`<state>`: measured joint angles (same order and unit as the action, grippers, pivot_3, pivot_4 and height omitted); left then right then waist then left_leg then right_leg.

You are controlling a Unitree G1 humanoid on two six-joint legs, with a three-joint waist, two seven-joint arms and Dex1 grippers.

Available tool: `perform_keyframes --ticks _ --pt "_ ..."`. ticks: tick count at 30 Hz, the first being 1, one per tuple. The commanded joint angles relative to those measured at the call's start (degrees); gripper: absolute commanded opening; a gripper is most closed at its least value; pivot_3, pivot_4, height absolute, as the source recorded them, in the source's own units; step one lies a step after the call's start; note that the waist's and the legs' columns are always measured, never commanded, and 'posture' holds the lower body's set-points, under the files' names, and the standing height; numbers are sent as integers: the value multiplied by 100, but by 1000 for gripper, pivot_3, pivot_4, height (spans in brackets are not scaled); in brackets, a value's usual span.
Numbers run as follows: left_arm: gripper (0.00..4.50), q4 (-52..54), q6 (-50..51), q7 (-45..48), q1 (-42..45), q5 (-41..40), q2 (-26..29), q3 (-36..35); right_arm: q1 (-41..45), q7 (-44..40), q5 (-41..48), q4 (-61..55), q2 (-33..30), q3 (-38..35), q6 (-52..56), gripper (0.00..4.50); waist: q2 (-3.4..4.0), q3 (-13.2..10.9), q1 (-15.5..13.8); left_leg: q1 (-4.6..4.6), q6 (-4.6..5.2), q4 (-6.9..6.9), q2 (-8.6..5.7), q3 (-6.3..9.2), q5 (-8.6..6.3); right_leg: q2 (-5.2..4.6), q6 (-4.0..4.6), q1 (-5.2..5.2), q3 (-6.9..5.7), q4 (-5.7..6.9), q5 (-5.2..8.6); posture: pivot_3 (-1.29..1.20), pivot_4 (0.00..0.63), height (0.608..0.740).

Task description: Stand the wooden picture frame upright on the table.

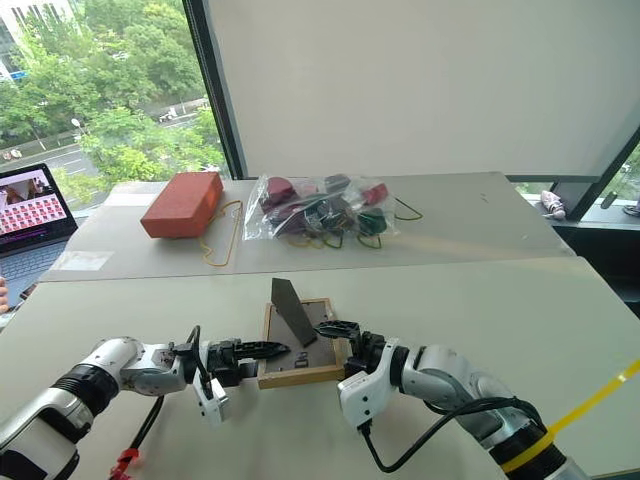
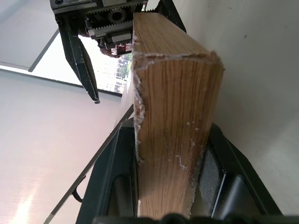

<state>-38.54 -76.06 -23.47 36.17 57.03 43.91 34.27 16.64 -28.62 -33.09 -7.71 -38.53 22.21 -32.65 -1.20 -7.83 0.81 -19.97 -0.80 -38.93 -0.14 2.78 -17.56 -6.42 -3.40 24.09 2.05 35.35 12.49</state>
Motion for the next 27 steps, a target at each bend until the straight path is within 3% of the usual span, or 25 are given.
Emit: perform_keyframes --ticks 1,3,5,6,11,12,17,20,24,27 --pt "1169 -141 -76 330 -72 -196 -12 -8 32 210 31 -53 -14 -221 -174 2610 0 0 0 0 0 1 1 0 0 0 0 -1 0 -2 0 0 150 740" --pt "1169 -184 -127 451 -79 -382 -41 -48 17 224 48 -117 -14 -253 -219 1802 0 0 0 0 0 1 0 0 0 0 0 -1 0 -2 0 0 150 740" --pt "2150 -145 -128 537 -95 -546 -75 -118 21 218 103 -167 36 -274 -146 1355 0 0 0 0 1 1 1 1 0 0 0 0 0 -1 0 0 150 740" --pt "2313 -150 -145 608 -98 -651 -98 -141 26 209 101 -166 43 -272 -128 1246 0 0 0 2 1 1 1 2 0 0 0 -4 -2 -1 0 0 150 740" --pt "4296 -188 -23 1172 -216 -1504 -138 -378 63 107 395 -332 111 -451 119 1232 0 0 7 1 1 1 1 1 0 1 1 -2 -2 -1 0 0 150 740" --pt "4472 -162 59 1327 -278 -1802 -108 -444 74 29 534 -409 112 -512 223 1232 0 -1 12 0 1 1 1 1 0 1 1 0 -2 -1 0 0 150 740" --pt "4472 905 1123 2213 -1162 -4039 295 -1082 240 -860 1994 -1038 62 -1068 1735 1232 1 -6 51 -6 5 1 6 4 -3 0 2 6 0 4 -1 0 150 740" --pt "4472 2014 2231 2716 -2092 -4998 453 -1504 680 -1428 3151 -1457 17 -1582 3365 1232 6 -9 54 -13 5 -1 5 9 -3 -1 2 14 -1 39 -1 0 150 740" --pt "4472 3074 3123 3042 -3308 -5071 320 -1830 1850 -1824 5336 -1772 -50 -2298 7452 1232 23 -21 85 -15 10 -2 7 12 -6 -1 3 14 0 42 -1 0 150 740" --pt "4472 3564 3464 3202 -3701 -4915 106 -2025 2593 -1892 6439 -1664 -150 -2699 9499 1232 24 -23 21 -19 15 -2 10 21 -8 2 9 16 -12 42 0 0 150 740"
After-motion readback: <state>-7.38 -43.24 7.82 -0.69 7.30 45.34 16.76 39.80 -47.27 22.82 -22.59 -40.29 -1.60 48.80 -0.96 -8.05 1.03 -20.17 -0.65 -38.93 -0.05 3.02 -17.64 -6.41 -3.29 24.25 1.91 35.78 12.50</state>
